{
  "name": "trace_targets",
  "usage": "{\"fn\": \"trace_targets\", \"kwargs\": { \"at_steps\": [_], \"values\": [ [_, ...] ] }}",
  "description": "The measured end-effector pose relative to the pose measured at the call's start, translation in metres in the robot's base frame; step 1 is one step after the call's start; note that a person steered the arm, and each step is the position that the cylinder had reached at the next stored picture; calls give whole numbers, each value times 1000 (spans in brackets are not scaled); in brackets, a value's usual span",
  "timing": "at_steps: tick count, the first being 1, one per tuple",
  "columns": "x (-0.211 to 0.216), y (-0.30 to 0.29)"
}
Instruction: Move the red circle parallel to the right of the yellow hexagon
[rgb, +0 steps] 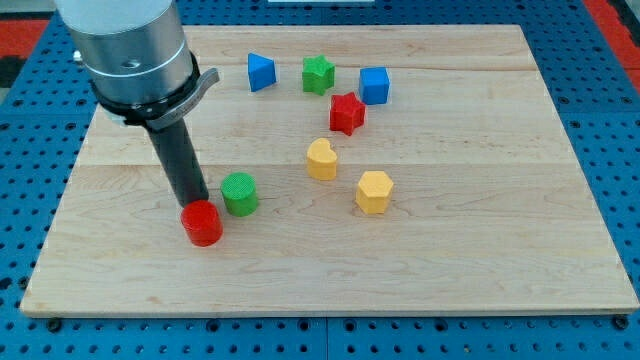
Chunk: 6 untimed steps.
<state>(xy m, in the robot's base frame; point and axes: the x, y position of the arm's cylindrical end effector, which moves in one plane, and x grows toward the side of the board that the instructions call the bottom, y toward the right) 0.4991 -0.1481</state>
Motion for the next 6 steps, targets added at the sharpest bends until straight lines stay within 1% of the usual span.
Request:
{"fn": "trace_targets", "kwargs": {
  "at_steps": [1,2,3,4,5,6],
  "values": [
    [41,4],
    [46,66],
    [74,86],
    [90,42],
    [105,129],
    [89,195]
  ]
}}
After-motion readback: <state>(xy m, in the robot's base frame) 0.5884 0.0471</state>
